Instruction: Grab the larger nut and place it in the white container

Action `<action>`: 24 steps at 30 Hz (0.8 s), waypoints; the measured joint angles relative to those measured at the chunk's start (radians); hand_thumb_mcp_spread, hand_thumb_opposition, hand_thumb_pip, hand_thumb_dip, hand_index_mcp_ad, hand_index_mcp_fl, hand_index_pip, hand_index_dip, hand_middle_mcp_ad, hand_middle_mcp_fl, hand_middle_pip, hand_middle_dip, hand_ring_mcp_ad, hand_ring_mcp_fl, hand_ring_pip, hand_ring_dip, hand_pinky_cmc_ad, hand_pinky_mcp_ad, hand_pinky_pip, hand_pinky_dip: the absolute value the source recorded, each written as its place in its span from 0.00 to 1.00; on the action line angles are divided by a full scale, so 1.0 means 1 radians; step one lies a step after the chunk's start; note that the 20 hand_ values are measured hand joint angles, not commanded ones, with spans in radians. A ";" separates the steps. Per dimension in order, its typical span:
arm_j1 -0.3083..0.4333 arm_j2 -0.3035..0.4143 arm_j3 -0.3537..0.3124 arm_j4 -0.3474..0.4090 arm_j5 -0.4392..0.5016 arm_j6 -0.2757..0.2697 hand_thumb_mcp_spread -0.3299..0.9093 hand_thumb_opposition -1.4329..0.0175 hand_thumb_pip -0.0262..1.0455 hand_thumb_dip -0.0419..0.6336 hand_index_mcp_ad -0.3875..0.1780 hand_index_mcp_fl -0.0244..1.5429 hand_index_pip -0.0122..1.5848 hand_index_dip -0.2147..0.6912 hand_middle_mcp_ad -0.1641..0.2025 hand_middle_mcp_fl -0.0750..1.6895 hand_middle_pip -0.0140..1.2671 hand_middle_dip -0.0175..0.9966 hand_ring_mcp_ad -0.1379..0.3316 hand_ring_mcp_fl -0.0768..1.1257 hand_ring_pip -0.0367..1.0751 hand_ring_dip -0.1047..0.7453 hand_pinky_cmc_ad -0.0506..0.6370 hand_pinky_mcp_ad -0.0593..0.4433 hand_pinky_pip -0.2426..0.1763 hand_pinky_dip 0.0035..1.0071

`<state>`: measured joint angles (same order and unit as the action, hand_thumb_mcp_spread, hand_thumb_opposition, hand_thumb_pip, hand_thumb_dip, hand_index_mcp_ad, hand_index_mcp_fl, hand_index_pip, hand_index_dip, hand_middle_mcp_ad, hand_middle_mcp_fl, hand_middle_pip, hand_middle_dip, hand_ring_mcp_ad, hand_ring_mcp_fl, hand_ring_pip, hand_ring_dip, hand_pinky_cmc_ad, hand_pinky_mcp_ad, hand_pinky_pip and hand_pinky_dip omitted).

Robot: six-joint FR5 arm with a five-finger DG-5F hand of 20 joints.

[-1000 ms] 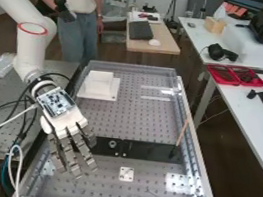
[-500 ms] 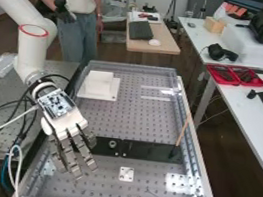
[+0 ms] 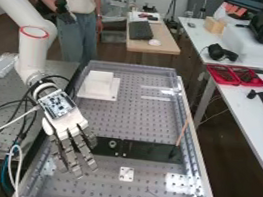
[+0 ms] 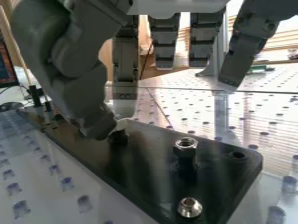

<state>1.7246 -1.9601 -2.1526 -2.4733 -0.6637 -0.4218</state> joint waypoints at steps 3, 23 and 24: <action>0.000 -0.002 0.001 0.000 -0.001 0.000 0.54 0.38 0.76 0.46 0.53 0.03 0.99 0.38 0.72 0.05 0.12 0.25 0.67 0.06 0.22 0.27 0.59 0.75 0.37 0.74; -0.001 -0.008 0.003 0.008 -0.006 -0.004 0.54 0.38 0.76 0.46 0.53 0.05 0.99 0.41 0.72 0.05 0.12 0.24 0.67 0.06 0.22 0.25 0.59 0.74 0.37 0.77; 0.000 -0.008 0.002 0.007 -0.004 -0.002 0.54 0.38 0.76 0.46 0.53 0.05 0.99 0.41 0.72 0.05 0.12 0.24 0.67 0.06 0.23 0.25 0.59 0.74 0.37 0.77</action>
<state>1.7245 -1.9685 -2.1501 -2.4660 -0.6681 -0.4239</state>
